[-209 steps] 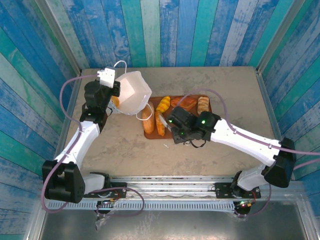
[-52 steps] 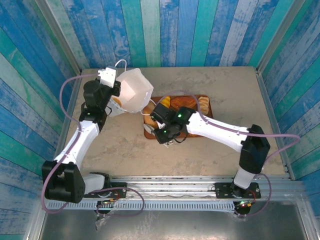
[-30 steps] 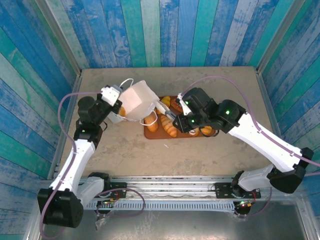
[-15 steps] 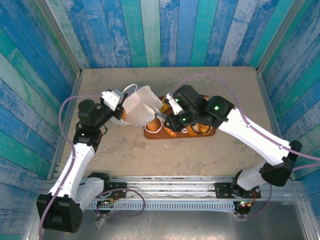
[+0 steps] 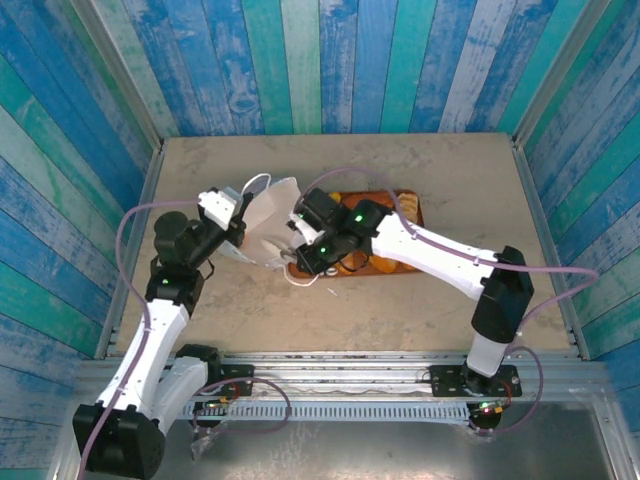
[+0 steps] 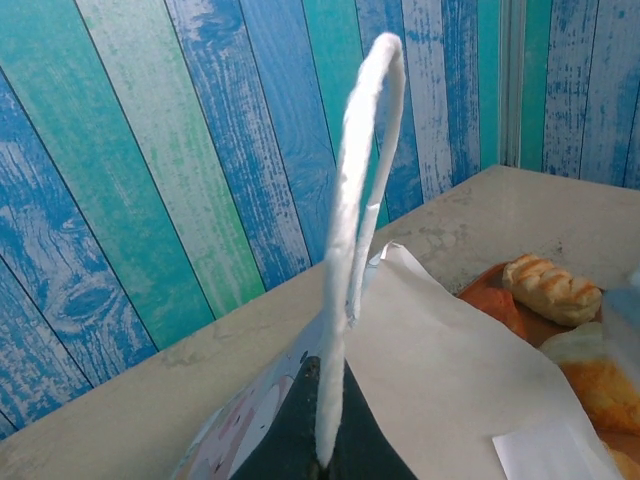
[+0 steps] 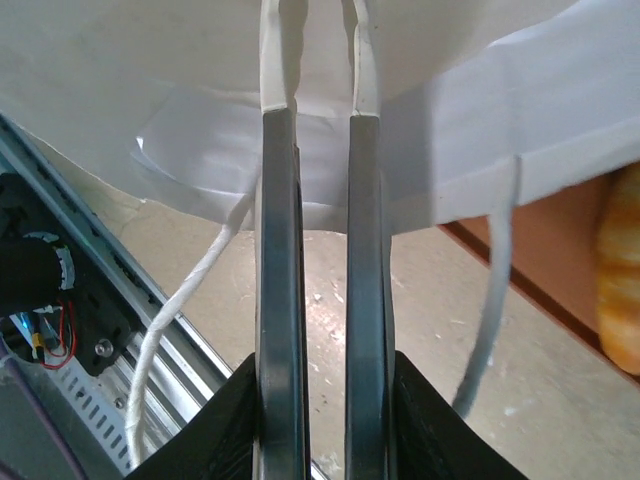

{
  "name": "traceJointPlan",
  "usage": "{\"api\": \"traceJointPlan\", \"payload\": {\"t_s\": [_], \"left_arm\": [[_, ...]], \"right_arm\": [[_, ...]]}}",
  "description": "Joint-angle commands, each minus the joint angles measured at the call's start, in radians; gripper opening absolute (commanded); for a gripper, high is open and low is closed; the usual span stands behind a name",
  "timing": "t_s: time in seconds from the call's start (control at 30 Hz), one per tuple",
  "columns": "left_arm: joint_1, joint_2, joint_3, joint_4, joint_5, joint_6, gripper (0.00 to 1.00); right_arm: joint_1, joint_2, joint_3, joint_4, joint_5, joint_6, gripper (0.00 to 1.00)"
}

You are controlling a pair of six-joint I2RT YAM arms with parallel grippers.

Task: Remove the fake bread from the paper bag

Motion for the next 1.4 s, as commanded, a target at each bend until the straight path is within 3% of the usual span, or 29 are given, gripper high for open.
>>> {"api": "traceJointPlan", "payload": {"t_s": [0.0,0.2,0.3,0.63,1.03,1.37], "left_arm": [[-0.002,0.024,-0.02,0.092,-0.015,-0.006,0.0],[-0.002,0.059,-0.04,0.16,0.034,-0.006,0.0],[-0.002,0.064,-0.042,0.169,0.049,-0.006,0.0],[-0.001,0.011,-0.033,0.068,0.038,0.003,0.0],[-0.002,0.008,-0.043,0.049,0.053,0.005,0.0],[-0.002,0.015,-0.034,0.031,0.077,0.003,0.0]], "right_arm": [[0.028,0.055,0.046,0.063,-0.035,-0.022,0.33],[0.056,0.124,0.039,0.096,-0.028,-0.026,0.34],[0.055,0.14,0.04,0.098,0.047,-0.02,0.34],[0.017,0.19,0.076,0.213,0.112,0.024,0.46],[-0.004,0.269,0.151,0.282,0.063,0.073,0.57],[-0.016,0.376,0.239,0.323,0.006,0.132,0.59]]}}
